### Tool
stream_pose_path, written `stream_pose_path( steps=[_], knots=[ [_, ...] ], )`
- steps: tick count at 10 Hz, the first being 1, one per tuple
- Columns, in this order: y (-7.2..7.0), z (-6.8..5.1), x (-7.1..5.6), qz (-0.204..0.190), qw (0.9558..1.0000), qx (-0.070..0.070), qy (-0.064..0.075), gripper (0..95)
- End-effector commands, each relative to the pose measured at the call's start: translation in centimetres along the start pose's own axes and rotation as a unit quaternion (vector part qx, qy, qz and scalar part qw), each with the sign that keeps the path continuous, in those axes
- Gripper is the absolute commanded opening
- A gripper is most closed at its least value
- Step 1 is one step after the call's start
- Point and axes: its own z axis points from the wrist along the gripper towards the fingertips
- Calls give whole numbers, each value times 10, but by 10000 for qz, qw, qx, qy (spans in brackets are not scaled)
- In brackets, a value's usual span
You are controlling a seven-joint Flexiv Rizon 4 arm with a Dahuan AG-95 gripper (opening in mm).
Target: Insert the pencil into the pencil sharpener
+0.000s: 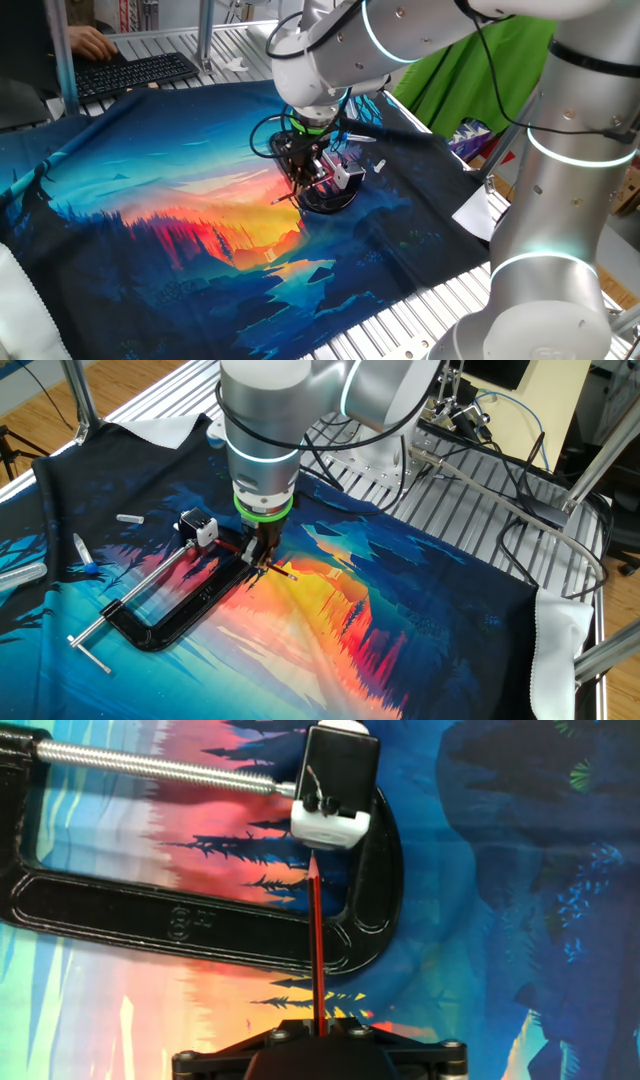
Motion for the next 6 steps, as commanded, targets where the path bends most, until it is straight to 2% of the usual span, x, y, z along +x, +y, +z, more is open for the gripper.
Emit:
stream_pose_path(
  steps=[1, 6],
  knots=[
    [2, 1, -2, -5, 10000, 1, 8, 0],
    [4, -1, -7, -3, 10000, 9, 51, 0]
  ],
)
